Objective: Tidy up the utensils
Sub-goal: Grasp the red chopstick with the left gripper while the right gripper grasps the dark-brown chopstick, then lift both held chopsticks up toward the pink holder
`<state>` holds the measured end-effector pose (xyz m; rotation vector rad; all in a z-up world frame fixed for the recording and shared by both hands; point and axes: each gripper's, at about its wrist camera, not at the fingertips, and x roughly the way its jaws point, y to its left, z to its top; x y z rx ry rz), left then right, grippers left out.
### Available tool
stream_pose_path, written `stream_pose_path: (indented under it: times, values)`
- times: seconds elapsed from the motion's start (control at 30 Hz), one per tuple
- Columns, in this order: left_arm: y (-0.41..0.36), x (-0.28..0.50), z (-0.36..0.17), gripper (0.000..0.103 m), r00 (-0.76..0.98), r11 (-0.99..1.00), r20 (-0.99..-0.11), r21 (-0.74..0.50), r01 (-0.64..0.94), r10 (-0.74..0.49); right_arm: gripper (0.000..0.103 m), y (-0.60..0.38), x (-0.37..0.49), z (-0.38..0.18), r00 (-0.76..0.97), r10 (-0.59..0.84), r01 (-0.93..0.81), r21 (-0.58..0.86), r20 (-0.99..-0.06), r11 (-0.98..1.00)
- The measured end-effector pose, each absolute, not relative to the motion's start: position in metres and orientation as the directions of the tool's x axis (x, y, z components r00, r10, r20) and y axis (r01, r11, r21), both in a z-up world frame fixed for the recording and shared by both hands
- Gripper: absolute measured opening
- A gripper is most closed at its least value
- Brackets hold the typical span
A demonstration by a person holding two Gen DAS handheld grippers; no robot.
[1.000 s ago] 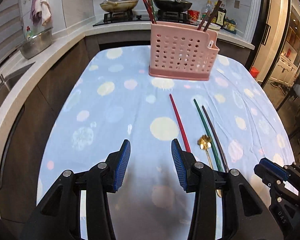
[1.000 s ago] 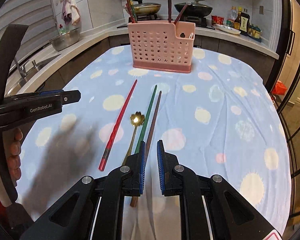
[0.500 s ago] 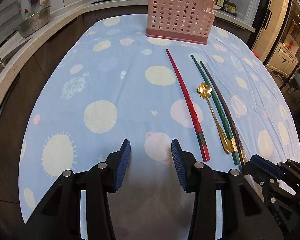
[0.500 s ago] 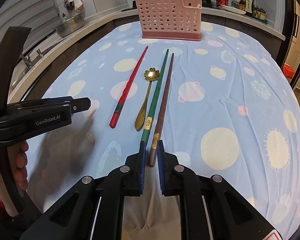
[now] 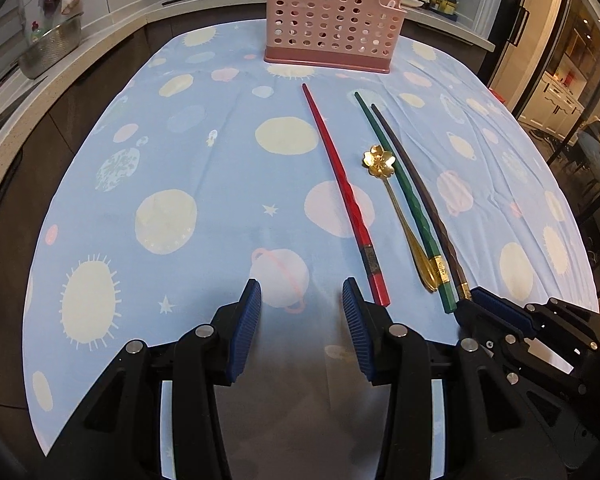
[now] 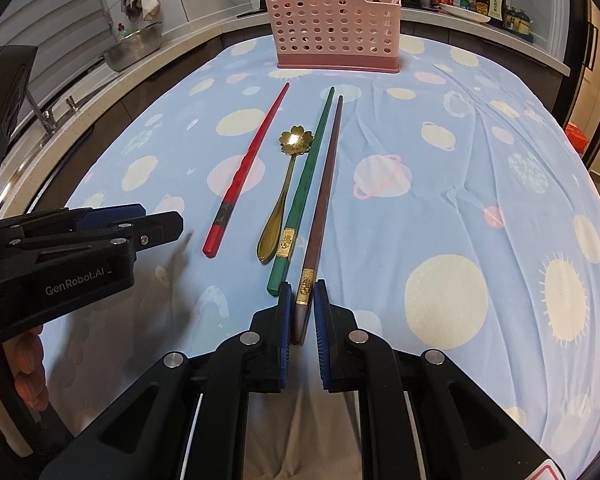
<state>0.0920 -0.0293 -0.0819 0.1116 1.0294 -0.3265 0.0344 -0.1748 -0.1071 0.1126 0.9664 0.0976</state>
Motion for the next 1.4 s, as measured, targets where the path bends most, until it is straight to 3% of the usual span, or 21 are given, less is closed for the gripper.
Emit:
stream_pose_path:
  times: [0.8,0.97,1.03,1.13,1.4]
  values:
    - [-0.064,0.099,-0.091,0.04,0.458,0.922,-0.855,-0.057,0.382,-0.243,0.007,-0.198,0.031,-0.107,0.576,0.114,0.024,0.156,-0.81,0.987]
    - [-0.061,0.098,-0.092,0.028,0.472,0.924,-0.85,-0.041,0.379,-0.232,0.007,-0.198,0.031,-0.107,0.577,0.113,0.025,0.156,-0.809,0.987]
    - [-0.059,0.098,-0.092,0.017,0.469,0.923,-0.851,-0.048,0.381,-0.237,0.007,-0.198,0.03,-0.107,0.578,0.114,0.026,0.157,-0.808,0.987]
    - [-0.055,0.098,-0.092,0.01,0.464,0.923,-0.851,-0.059,0.38,-0.245,0.007,-0.198,0.03,-0.108,0.579,0.113,0.026,0.157,-0.808,0.987]
    - [-0.048,0.091,-0.084,0.007,0.457,0.921,-0.849,-0.08,0.382,-0.264,0.007,-0.202,0.025,-0.095,0.602,0.113,0.027,0.162,-0.791,0.986]
